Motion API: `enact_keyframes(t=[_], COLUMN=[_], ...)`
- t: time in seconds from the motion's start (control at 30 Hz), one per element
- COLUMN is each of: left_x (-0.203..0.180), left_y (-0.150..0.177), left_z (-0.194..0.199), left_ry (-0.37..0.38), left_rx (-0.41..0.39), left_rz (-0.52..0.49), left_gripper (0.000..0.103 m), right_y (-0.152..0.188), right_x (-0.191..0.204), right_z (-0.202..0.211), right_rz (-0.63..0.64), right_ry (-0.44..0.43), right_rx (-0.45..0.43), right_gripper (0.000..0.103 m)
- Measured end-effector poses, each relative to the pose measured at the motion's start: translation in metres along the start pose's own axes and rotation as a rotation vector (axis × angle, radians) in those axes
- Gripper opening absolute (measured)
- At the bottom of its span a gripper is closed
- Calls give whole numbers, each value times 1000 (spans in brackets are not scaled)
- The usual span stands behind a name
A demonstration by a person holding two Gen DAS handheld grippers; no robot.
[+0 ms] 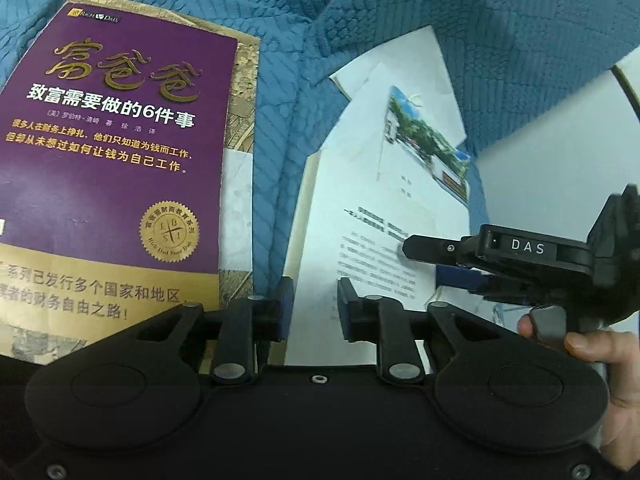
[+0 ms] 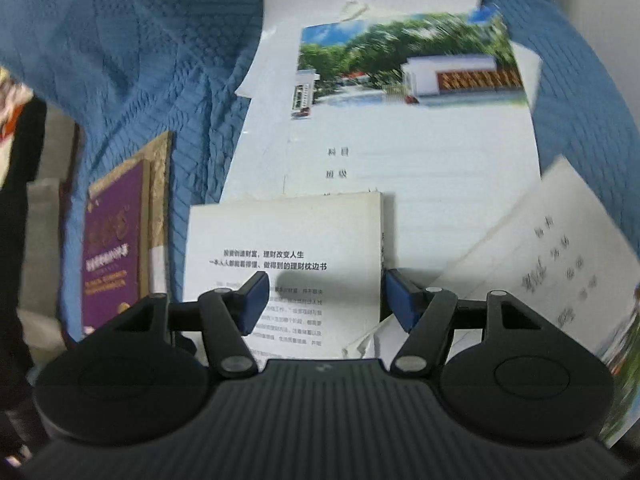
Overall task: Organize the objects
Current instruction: 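Close both grippers on the orange-band edge of the white book, then lift the white book upright with both grippers toward the purple book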
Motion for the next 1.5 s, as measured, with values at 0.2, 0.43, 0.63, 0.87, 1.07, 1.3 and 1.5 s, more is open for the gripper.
enact_keyframes(t=[0.2,0.43,0.63,0.87,1.07,1.3,1.5], left_x=[1,17,31,31,28,23,21], left_y=[8,34,46,55,62,67,88], left_z=[30,42,38,27,17,22,37], left_ry=[38,31,30,73,61,-2,-28], left_rx=[-36,-21,7,44,70,71,82], left_rz=[-20,-10,10,42,25,-5,-34], left_gripper=[36,36,40,36,29,29,29], right_y=[23,62,93,133,133,139,157], right_x=[-10,-20,-24,-29,-25,-22,-20], right_z=[23,47,72,54,49,51,55], right_rz=[-106,-132,-184,-240,-179,-154,-144], right_ry=[-19,25,15,21,60,33,27], right_rx=[-94,-173,-237,-192,-221,-191,-147], right_gripper=[64,65,65,46,34,34,35])
Point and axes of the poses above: each gripper's, at about its wrist camera, not at the fingertips, and z roughly against the way its jaws point, x to its left, y to its underside, the point moved 9 cm from there along -z, roughly the way its jaws point, and after that the axes turned 3 degrees about -x, right-handed, at the moved point
